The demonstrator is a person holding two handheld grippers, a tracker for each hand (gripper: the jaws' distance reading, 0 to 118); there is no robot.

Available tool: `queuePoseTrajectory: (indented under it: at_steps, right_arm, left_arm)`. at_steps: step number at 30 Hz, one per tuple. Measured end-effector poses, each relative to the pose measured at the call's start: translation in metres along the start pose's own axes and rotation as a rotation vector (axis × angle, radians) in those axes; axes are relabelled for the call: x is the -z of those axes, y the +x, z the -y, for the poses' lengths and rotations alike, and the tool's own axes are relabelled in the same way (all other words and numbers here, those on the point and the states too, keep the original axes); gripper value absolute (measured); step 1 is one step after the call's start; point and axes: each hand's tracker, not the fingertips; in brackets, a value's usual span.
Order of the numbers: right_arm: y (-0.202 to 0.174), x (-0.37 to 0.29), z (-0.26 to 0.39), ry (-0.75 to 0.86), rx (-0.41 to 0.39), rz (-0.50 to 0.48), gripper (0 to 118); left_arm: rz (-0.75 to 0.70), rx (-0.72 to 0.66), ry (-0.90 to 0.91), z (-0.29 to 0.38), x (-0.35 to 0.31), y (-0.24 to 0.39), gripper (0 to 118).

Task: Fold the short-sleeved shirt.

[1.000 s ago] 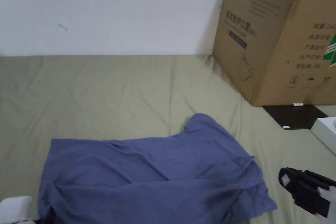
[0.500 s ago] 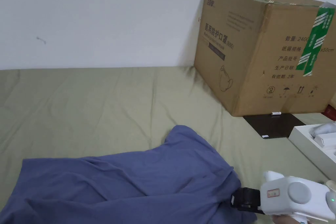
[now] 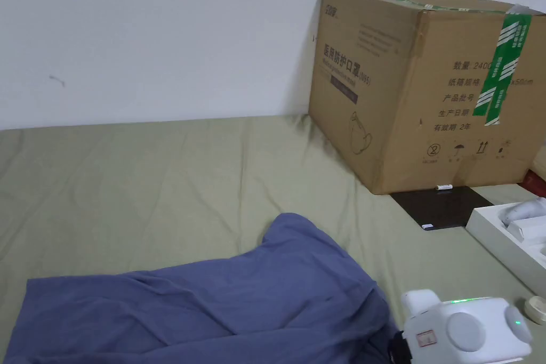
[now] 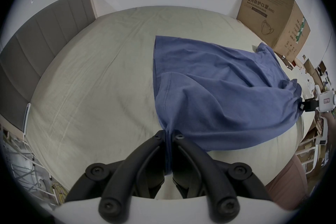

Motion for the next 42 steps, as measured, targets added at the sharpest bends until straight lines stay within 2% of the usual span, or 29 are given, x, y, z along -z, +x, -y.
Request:
queuePoseTrajectory:
  at_steps: [3, 7, 10, 14, 18, 20, 22, 24, 25, 26, 27, 28, 29, 31, 33, 35, 38, 39, 40, 41, 42]
  right_arm:
    - [0.002, -0.032, 0.007, 0.087, 0.009, 0.002, 6]
    - [0.012, -0.061, 0.027, 0.095, 0.031, -0.054, 6]
    - [0.015, -0.075, 0.057, 0.070, 0.079, -0.070, 6]
    - [0.022, -0.059, 0.090, 0.006, 0.155, -0.088, 6]
    - [0.019, -0.028, 0.108, -0.047, 0.203, -0.027, 6]
    - [0.017, -0.022, 0.105, -0.054, 0.236, -0.010, 7]
    - [0.011, -0.024, 0.099, -0.059, 0.232, 0.020, 8]
    - [-0.003, -0.037, 0.096, -0.049, 0.162, 0.052, 20]
    - [-0.008, -0.043, 0.095, -0.035, 0.130, 0.072, 37]
    - [-0.012, -0.051, 0.095, 0.012, 0.097, 0.084, 78]
    - [-0.016, -0.063, 0.096, 0.106, 0.085, 0.093, 104]
    - [-0.005, -0.059, 0.095, 0.184, 0.094, 0.088, 116]
    - [-0.007, -0.070, 0.094, 0.238, 0.107, 0.075, 118]
    - [-0.017, -0.098, 0.094, 0.397, 0.152, 0.025, 118]
    - [-0.029, -0.121, 0.091, 0.524, 0.154, -0.023, 118]
    - [-0.049, -0.141, 0.092, 0.639, 0.126, -0.093, 118]
    - [-0.091, -0.171, 0.104, 0.916, 0.016, -0.139, 118]
    - [-0.107, -0.178, 0.108, 1.003, -0.031, -0.117, 117]
    - [-0.120, -0.182, 0.109, 1.060, -0.071, -0.096, 117]
    - [-0.134, -0.184, 0.109, 1.111, -0.108, -0.070, 111]
    - [-0.147, -0.186, 0.109, 1.155, -0.139, -0.050, 98]
  left_arm:
    - [0.022, -0.005, 0.049, -0.001, -0.014, -0.005, 6]
    - [0.013, 0.019, 0.055, 0.006, -0.034, -0.014, 6]
    - [0.051, 0.000, 0.002, 0.025, -0.044, -0.025, 6]
    - [0.083, -0.019, -0.087, 0.060, -0.036, -0.041, 6]
    - [0.110, -0.074, -0.160, 0.082, -0.020, -0.039, 6]
    - [0.096, -0.055, -0.161, 0.086, -0.017, -0.035, 9]
    - [0.065, -0.015, -0.151, 0.084, -0.017, -0.031, 22]
    - [0.033, 0.013, -0.157, 0.082, -0.019, -0.028, 58]
    - [0.023, 0.014, -0.149, 0.082, -0.021, -0.028, 86]
    - [0.011, 0.012, -0.138, 0.080, -0.025, -0.029, 117]
    - [0.000, 0.006, -0.124, 0.079, -0.029, -0.030, 117]
    - [-0.001, -0.009, -0.107, 0.077, -0.037, -0.031, 111]
    - [0.047, -0.037, -0.015, 0.069, -0.050, -0.032, 111]
    - [0.087, -0.087, 0.032, 0.059, -0.070, -0.031, 111]
    - [0.134, -0.110, 0.165, 0.049, -0.093, -0.026, 111]
    - [0.160, -0.112, 0.292, 0.042, -0.113, -0.019, 113]
    - [0.203, -0.099, 0.544, 0.036, -0.143, -0.004, 110]
    - [0.202, -0.076, 0.685, 0.040, -0.154, 0.004, 105]
    - [0.182, -0.045, 0.787, 0.042, -0.162, 0.011, 94]
    - [0.148, -0.006, 0.863, 0.040, -0.168, 0.021, 73]
    - [0.114, 0.035, 0.919, 0.036, -0.172, 0.031, 50]
